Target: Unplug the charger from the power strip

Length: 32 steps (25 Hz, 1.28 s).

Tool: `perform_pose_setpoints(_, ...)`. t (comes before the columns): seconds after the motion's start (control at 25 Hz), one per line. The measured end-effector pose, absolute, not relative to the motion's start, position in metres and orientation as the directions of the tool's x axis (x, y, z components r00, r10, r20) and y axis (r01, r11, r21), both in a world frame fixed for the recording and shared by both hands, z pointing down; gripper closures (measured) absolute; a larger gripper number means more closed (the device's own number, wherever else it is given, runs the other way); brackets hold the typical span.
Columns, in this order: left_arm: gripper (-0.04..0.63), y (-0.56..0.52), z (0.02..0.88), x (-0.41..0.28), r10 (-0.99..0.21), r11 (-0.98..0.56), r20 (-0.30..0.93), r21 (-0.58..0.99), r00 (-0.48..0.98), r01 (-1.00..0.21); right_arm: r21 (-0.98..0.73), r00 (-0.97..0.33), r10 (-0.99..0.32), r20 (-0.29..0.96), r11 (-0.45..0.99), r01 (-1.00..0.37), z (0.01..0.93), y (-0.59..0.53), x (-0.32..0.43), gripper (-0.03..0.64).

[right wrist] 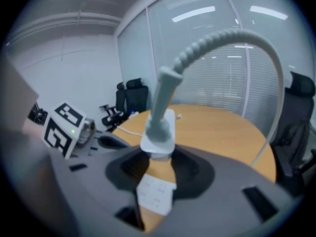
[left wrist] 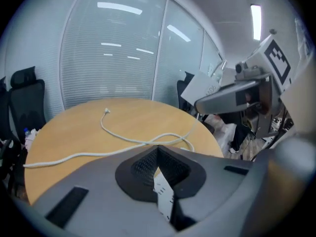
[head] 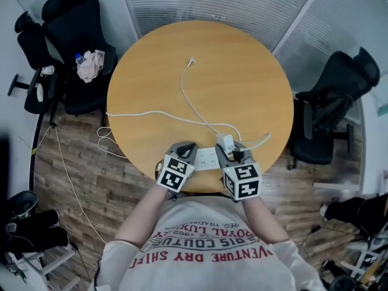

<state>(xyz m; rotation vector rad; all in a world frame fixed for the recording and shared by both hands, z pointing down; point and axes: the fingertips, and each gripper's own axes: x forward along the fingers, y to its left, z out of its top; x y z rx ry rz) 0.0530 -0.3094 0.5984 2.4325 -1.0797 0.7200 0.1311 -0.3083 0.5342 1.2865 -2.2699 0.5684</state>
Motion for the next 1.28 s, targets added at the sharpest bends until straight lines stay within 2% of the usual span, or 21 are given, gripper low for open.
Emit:
perform_pose_setpoints(0.24,0.563,-0.334,0.503,0.042,-0.71,-0.613,0.39,0.067,0.586,-0.787,-0.117,-0.513,-0.748,0.421,0.516,-0.848,0.481,-0.317,0.123,0.463)
perform_pose_setpoints(0.6,0.562,-0.332,0.388,0.017,-0.81,-0.573,0.13,0.025,0.571,-0.819,-0.077,-0.558,-0.777,0.291,0.562,-0.823,0.428,-0.325,0.119,0.463)
perform_pose_setpoints(0.88,0.562,-0.326,0.362,-0.004,-0.845,-0.533,0.069,-0.019,0.531,-0.846,-0.073,-0.575,-0.777,0.255,0.578,-0.813,0.414,-0.327,0.116,0.463)
perform_pose_setpoints(1.28,0.562,-0.322,0.371,-0.002,-0.831,-0.553,0.102,-0.042,0.547,-0.832,-0.065,-0.59,-0.774,0.228,0.593,-0.803,0.406,-0.325,0.111,0.463)
